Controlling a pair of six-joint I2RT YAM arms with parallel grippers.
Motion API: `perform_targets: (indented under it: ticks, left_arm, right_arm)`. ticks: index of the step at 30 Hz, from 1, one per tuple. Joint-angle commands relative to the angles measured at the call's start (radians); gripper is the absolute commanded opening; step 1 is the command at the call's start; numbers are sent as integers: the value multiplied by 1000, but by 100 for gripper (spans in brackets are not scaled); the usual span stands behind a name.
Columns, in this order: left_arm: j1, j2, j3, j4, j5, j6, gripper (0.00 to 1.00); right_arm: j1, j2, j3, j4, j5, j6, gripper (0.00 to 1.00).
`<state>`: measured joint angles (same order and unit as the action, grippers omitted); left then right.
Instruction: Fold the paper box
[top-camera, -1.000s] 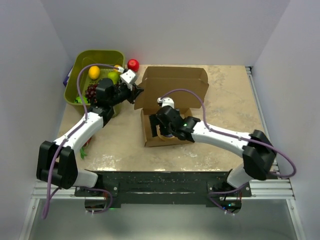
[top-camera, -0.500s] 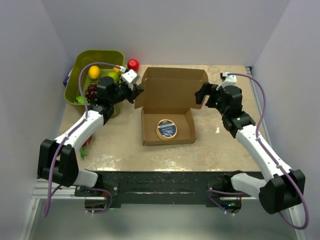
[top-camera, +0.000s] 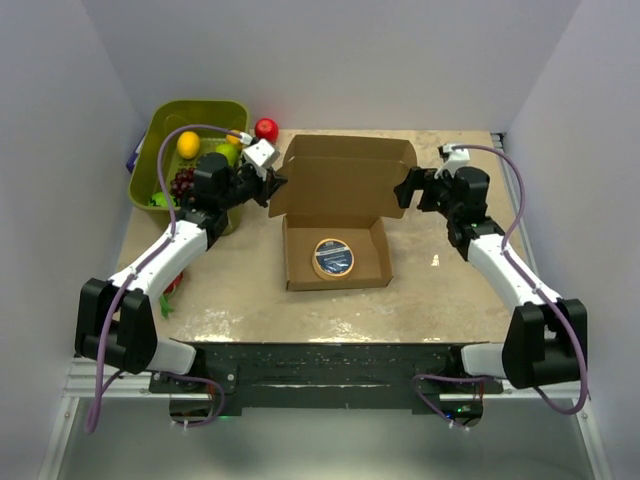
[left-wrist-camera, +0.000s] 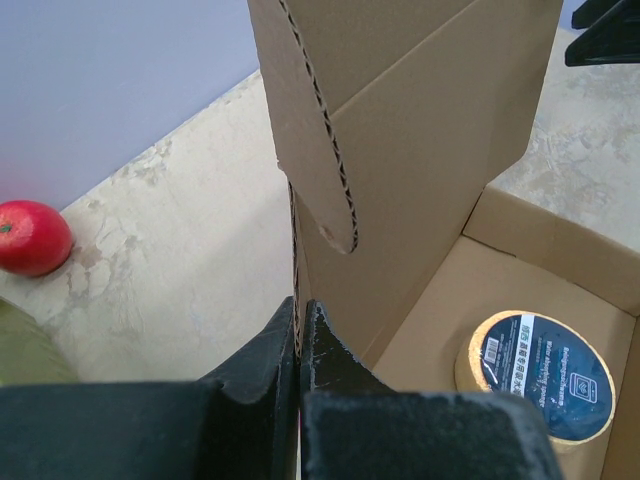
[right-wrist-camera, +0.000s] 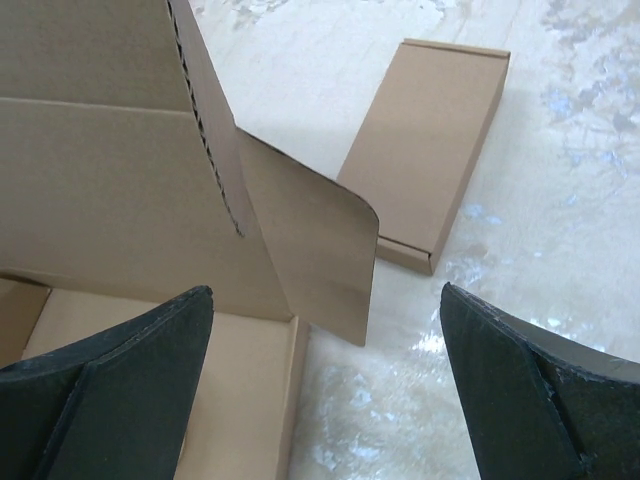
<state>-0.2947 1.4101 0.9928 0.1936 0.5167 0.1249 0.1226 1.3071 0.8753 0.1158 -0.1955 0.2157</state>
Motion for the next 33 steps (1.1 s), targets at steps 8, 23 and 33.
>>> perform_targets:
  ticks: [8,23,33]
  left_arm:
    - [2,18,20,-59,25,50,0]
    - [2,38,24,-46,37,30,0]
    - [-15,72,41,-28,-43,-73,0]
  right_arm:
    - [-12,95,67,136,-119,-81,95]
    - [-11,24,30,120,-231,-68,57]
    - [38,11,10,102,-145,-64,23]
